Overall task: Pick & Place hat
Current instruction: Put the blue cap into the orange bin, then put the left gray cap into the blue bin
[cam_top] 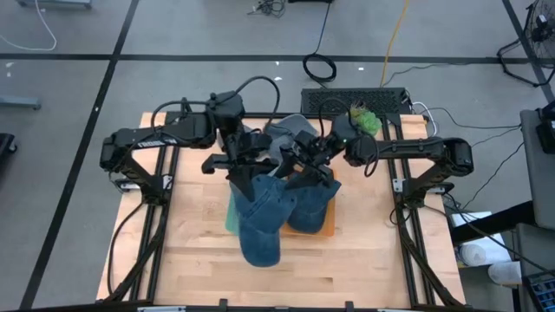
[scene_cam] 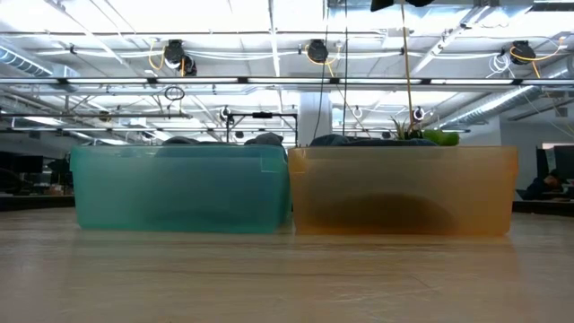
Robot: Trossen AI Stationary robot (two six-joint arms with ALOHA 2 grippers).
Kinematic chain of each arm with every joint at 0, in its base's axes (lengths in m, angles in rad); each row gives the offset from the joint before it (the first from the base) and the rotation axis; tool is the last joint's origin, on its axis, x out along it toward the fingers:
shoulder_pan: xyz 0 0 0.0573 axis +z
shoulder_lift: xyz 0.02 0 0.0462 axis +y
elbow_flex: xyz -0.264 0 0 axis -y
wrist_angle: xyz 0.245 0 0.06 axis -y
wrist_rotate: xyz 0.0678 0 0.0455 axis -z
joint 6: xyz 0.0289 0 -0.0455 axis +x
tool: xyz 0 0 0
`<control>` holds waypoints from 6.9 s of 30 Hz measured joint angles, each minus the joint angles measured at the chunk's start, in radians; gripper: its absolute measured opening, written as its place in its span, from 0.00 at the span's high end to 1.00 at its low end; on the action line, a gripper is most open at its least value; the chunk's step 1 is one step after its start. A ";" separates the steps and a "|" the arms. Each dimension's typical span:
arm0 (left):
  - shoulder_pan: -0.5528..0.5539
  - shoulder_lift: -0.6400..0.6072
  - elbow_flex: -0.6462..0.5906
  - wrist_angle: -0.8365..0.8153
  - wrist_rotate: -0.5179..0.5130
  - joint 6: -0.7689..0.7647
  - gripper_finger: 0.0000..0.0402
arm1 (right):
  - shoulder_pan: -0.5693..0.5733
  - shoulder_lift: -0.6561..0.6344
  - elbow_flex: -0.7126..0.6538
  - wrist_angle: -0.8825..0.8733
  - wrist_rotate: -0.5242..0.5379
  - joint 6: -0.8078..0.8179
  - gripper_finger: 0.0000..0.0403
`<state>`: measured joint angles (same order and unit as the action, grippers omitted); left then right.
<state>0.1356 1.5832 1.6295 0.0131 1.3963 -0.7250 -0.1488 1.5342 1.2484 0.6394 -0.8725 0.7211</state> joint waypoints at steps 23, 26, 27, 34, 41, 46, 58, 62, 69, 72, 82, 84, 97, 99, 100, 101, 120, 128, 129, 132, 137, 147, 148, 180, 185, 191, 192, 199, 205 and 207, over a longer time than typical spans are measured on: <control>0.017 0.000 0.000 0.043 0.010 -0.143 0.96 | -0.007 -0.014 0.000 0.145 -0.071 0.154 1.00; 0.036 -0.011 0.000 0.044 0.006 -0.158 0.89 | -0.007 -0.052 -0.001 0.148 -0.063 0.155 1.00; 0.042 -0.014 0.000 0.046 0.005 -0.163 0.86 | -0.007 -0.066 0.000 0.149 -0.055 0.156 1.00; 0.126 -0.075 0.001 0.011 0.030 -0.167 0.67 | 0.006 -0.183 -0.001 0.056 -0.042 0.149 1.00; 0.260 -0.163 0.001 0.017 -0.020 -0.076 0.65 | 0.025 -0.297 -0.001 -0.238 0.004 -0.044 1.00; 0.330 -0.222 0.001 0.015 -0.051 -0.051 0.68 | 0.050 -0.349 0.000 -0.320 0.113 -0.147 1.00; 0.490 -0.344 0.001 0.012 -0.063 -0.063 0.70 | 0.190 -0.338 0.209 -0.825 0.418 -0.431 1.00; 0.553 -0.387 0.001 0.013 -0.063 -0.064 0.70 | 0.261 -0.331 0.324 -1.065 0.630 -0.540 1.00; 0.609 -0.428 0.001 0.014 -0.061 -0.116 0.70 | 0.371 -0.290 0.438 -1.305 0.933 -0.600 1.00; 0.619 -0.431 0.001 0.013 -0.061 -0.138 0.70 | 0.399 -0.261 0.475 -1.381 0.989 -0.604 1.00; 0.626 -0.432 0.001 0.012 -0.057 -0.156 0.70 | 0.466 -0.174 0.527 -1.607 1.059 -0.630 1.00; 0.626 -0.432 0.001 0.012 -0.057 -0.169 0.70 | 0.474 -0.157 0.527 -1.640 1.095 -0.630 1.00; 0.625 -0.432 0.001 0.012 -0.055 -0.175 0.70 | 0.478 -0.129 0.402 -1.585 1.143 -0.594 1.00; 0.625 -0.432 0.001 0.012 -0.055 -0.176 0.70 | 0.479 -0.130 0.358 -1.555 1.161 -0.584 1.00; 0.625 -0.432 0.001 0.012 -0.054 -0.176 0.70 | 0.479 -0.130 0.332 -1.526 1.161 -0.578 1.00; 0.625 -0.432 0.001 0.012 -0.051 -0.176 0.70 | 0.478 -0.129 0.306 -1.492 1.161 -0.577 1.00; 0.625 -0.433 0.000 0.013 -0.026 -0.196 0.70 | 0.453 -0.182 0.027 -1.308 1.159 -0.472 1.00; 0.625 -0.432 0.000 0.013 -0.030 -0.195 0.70 | 0.359 -0.288 -0.132 -1.226 1.154 -0.532 1.00; 0.625 -0.432 0.000 0.013 -0.034 -0.195 0.70 | 0.346 -0.295 -0.159 -1.189 1.133 -0.534 1.00; 0.625 -0.432 0.000 0.013 -0.035 -0.202 0.70 | 0.311 -0.299 -0.245 -1.073 1.035 -0.547 1.00; 0.625 -0.432 0.000 0.013 -0.036 -0.220 0.70 | 0.279 -0.299 -0.353 -0.933 1.024 -0.581 1.00; 0.625 -0.432 0.000 0.013 -0.041 -0.229 0.70 | 0.267 -0.309 -0.413 -0.957 1.027 -0.602 0.95; 0.625 -0.432 0.000 0.013 -0.040 -0.228 0.70 | 0.267 -0.317 -0.405 -0.956 1.029 -0.613 0.92; 0.625 -0.431 0.000 0.013 -0.035 -0.186 0.70 | 0.280 -0.071 -0.443 -0.655 0.938 -0.537 0.70; 0.625 -0.431 0.000 0.013 -0.035 -0.189 0.70 | 0.257 -0.009 -0.511 -0.485 0.894 -0.538 0.73; 0.625 -0.431 0.000 0.013 -0.035 -0.194 0.70 | 0.217 -0.004 -0.528 -0.450 0.817 -0.523 0.73; 0.625 -0.431 0.000 0.013 -0.035 -0.194 0.70 | 0.214 -0.016 -0.529 -0.454 0.817 -0.523 0.73; 0.625 -0.431 0.000 0.013 -0.035 -0.194 0.70 | 0.207 -0.163 -0.532 -0.468 0.856 -0.556 0.70; 0.625 -0.431 0.000 0.012 -0.034 -0.142 0.70 | 0.208 -0.297 -0.532 -0.468 0.926 -0.526 0.64; 0.632 -0.432 0.000 -0.012 -0.039 -0.111 0.70 | 0.207 -0.333 -0.532 -0.434 0.928 -0.481 0.62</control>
<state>0.7680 1.1513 1.6299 0.0009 1.3572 -0.8361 0.0586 1.2012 0.7166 0.2050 0.0558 0.2405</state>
